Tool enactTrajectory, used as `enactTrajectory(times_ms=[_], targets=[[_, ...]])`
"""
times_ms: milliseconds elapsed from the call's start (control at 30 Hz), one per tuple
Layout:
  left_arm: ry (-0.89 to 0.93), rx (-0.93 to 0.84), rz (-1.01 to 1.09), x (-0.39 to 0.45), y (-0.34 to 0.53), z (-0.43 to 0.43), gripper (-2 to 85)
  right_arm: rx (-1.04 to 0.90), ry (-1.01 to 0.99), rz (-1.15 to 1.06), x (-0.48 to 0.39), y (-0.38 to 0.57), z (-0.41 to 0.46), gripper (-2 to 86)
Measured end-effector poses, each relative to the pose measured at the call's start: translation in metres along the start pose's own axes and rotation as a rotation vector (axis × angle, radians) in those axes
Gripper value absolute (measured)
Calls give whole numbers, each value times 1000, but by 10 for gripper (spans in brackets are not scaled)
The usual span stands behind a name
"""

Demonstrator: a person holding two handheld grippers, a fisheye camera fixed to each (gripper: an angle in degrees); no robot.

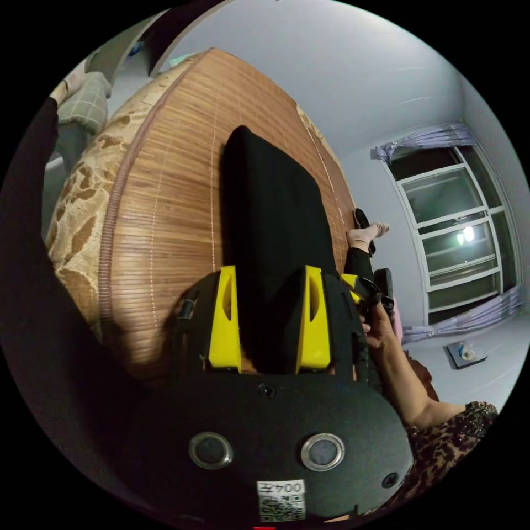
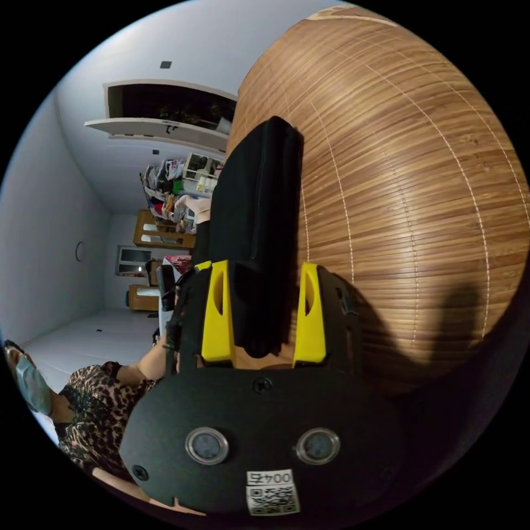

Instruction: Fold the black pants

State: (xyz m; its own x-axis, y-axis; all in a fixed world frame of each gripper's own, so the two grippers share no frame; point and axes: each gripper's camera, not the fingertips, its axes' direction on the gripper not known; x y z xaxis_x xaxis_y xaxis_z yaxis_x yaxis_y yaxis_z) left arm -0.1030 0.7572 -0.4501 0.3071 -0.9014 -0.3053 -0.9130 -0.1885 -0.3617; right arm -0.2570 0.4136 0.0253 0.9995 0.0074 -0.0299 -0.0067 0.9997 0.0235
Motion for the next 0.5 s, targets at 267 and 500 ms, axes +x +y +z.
enactTrajectory(times_ms=[267, 500], targets=[[83, 9, 7, -8, 11, 19, 140, -65, -170, -5, 11, 24, 8, 137], [35, -11, 133, 36, 36, 15, 126, -10, -124, -108, -32, 80, -31, 112]])
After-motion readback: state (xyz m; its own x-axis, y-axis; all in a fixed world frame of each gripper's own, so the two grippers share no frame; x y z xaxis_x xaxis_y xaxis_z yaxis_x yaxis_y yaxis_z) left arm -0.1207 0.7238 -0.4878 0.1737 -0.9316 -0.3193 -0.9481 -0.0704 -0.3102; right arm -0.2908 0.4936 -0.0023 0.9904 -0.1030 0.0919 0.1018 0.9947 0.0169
